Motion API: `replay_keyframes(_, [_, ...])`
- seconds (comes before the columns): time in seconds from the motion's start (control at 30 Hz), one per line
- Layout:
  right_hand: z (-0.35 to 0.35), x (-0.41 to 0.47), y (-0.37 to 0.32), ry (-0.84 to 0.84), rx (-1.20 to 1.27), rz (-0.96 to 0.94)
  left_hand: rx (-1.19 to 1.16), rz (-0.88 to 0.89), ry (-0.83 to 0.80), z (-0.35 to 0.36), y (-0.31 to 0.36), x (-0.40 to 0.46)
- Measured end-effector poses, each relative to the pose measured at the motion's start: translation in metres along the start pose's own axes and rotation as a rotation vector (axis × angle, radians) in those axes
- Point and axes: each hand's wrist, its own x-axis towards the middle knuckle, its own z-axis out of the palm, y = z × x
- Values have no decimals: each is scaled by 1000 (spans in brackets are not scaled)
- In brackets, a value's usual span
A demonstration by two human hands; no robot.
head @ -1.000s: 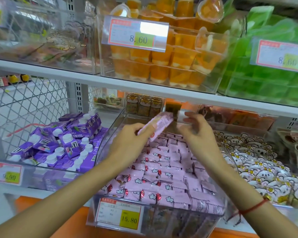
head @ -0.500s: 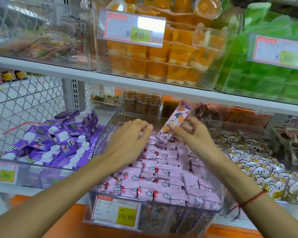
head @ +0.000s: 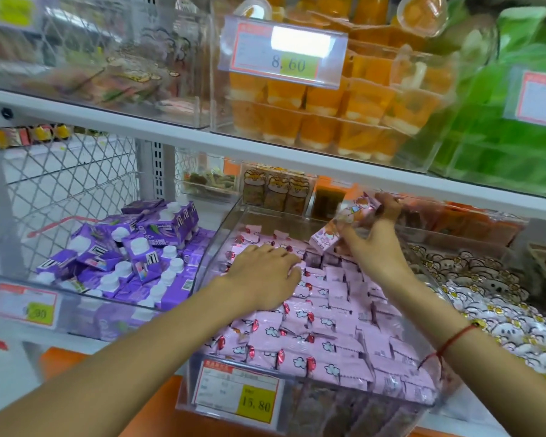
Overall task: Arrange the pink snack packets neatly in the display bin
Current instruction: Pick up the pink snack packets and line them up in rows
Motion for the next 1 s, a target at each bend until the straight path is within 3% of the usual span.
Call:
replay_keyframes(0.13, [11, 17, 13, -154, -325, -8, -7, -7, 21, -1, 0, -2])
replay_keyframes(0.27, [0, 28, 7, -427, -377, -78, -36, -6, 43, -3, 2, -3])
replay_keyframes(0.43, [-15, 36, 0, -429, -450, -199, -171, -21, 189, -11, 2, -7])
replay_keyframes(0.53, [-13, 36, -2, -411, -416, -213, -238, -11, 150, -15, 2, -10])
replay_keyframes(0.73, [-2, 30, 11, -676, -635, -95, -189, 6, 96, -15, 2, -11])
replay_keyframes(1.0, [-12, 34, 14, -789, -679, -70, -85, 64, 160, -11, 3, -2])
